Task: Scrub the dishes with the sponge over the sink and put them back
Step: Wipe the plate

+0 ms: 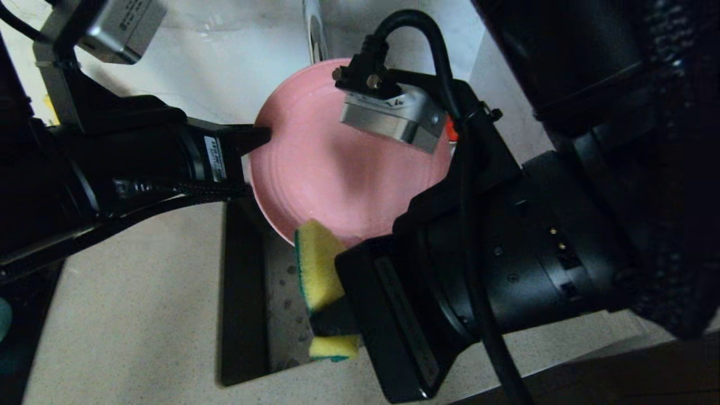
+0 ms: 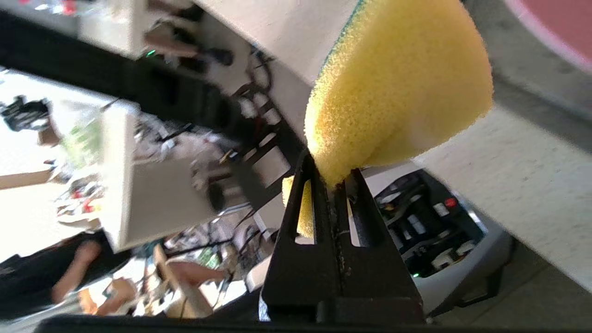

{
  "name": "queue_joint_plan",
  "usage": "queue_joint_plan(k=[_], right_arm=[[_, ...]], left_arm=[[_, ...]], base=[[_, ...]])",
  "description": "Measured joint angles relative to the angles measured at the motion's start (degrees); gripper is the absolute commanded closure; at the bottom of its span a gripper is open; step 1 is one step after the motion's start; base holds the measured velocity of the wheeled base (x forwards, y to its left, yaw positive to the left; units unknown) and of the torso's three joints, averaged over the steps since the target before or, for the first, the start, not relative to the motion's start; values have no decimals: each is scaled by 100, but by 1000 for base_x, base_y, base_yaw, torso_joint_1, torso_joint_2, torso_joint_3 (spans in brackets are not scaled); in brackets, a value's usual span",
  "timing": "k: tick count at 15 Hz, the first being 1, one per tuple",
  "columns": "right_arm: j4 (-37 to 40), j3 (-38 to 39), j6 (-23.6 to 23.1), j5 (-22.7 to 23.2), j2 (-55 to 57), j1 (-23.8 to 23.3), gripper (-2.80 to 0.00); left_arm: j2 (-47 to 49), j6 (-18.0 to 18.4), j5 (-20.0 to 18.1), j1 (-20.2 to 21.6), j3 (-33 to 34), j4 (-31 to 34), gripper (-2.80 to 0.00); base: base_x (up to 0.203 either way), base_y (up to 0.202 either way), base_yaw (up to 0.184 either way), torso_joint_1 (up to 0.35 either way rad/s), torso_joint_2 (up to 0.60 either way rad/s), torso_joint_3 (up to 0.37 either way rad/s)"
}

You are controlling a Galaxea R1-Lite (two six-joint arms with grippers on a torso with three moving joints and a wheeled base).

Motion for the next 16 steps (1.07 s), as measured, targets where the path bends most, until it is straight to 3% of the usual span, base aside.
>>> queue_joint_plan(k=[6, 16], right_arm=[[-189, 0, 42, -743, 246, 124, 0], [-362, 0, 125, -781, 379, 209, 0]], left_arm=[[7, 1, 35, -26, 148, -194, 0], [-131, -13, 27, -221, 346, -196, 0]], base=[[0, 0, 0, 0, 0, 0], [0, 0, 0, 0, 0, 0]])
